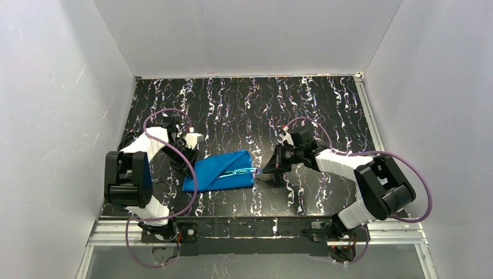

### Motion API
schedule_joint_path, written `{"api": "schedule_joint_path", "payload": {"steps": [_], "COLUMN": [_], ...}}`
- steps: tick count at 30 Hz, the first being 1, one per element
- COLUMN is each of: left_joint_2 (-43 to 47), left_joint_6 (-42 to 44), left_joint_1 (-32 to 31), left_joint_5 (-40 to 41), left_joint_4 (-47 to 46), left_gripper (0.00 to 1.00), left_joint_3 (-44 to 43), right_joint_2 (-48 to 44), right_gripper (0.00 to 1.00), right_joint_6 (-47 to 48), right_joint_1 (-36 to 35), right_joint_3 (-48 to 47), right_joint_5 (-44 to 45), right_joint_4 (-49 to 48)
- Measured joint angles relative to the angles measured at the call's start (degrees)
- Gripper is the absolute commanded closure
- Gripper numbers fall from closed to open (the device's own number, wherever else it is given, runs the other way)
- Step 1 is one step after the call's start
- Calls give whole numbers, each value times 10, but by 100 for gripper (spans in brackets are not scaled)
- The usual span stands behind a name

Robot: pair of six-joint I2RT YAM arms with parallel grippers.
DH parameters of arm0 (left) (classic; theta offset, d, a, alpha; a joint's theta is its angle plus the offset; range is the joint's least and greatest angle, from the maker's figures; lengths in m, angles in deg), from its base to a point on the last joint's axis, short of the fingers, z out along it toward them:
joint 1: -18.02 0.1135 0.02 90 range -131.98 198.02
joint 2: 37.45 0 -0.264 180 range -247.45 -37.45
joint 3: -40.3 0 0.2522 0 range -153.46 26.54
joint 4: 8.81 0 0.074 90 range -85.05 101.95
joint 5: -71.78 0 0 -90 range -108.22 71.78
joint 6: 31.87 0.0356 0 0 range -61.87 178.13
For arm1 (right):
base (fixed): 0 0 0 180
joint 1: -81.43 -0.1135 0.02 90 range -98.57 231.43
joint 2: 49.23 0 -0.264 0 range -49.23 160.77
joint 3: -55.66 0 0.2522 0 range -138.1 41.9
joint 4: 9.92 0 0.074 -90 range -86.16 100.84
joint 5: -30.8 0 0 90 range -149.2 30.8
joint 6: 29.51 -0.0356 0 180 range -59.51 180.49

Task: Fold the napkin into a case and place the utensils inside
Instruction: Insert the fork into the folded napkin.

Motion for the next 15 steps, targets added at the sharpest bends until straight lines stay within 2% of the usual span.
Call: {"api": "schedule_joint_path", "payload": {"steps": [15], "left_joint_2": [0], "left_joint_6": [5], "left_joint_1": [0], "left_joint_5": [-6], "left_joint_4": [2], "left_gripper": [67], "left_joint_3": [0], "right_joint_2": [55], "right_gripper": [99], "right_joint_6": [-63], "right_joint_1": [-69], "right_joint_3": [-1], "right_joint_5": [28], "right_joint_4": [-116]}}
